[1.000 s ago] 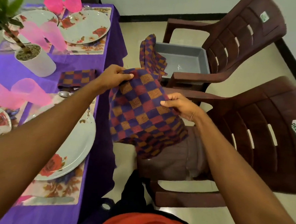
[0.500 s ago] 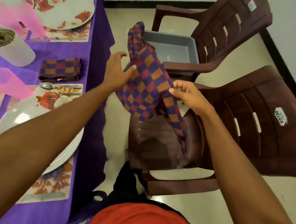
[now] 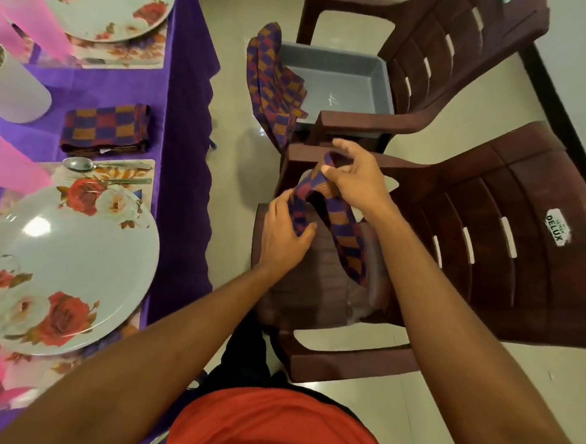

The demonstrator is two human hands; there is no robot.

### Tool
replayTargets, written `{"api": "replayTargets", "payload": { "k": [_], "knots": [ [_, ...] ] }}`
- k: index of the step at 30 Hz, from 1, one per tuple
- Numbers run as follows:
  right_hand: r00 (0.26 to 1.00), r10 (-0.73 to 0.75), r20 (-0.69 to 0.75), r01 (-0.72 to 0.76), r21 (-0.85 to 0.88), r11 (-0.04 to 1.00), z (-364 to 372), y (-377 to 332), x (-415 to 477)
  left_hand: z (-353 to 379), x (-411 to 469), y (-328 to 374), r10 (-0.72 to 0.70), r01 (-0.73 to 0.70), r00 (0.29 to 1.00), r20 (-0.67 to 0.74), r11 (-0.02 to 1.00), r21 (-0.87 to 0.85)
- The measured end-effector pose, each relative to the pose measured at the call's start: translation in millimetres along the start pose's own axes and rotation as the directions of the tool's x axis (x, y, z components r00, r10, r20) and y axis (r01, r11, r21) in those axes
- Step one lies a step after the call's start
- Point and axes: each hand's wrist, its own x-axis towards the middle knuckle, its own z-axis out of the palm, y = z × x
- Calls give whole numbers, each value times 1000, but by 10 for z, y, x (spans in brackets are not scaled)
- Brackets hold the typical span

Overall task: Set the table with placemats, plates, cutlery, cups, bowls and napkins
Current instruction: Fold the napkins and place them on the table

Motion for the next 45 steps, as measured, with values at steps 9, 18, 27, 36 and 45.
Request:
{"api": "replayTargets", "payload": {
  "k": [9,18,27,36,45],
  "knots": [
    [978,-200,-55,205,127,970,-201,-252,17,-48,57,-158,-32,33,999,-41,999,7],
    [993,-88,79,85,50,995,-113,-192,-68,94,253,217,134,-131,982,-133,991,32],
    [988,-54,143,9,297,955,-384,21,-126,-151,469,-84,-114,114,992,-61,993,-12],
    [997,28,76,-42,198,979,-553,371,-181,-515,411,-321,-46,-57,847,529,983,177],
    [991,-115,68,133,-386,913,-582,375,-284,-483,274,-598,-125,-43,819,560,960,278]
  ]
}}
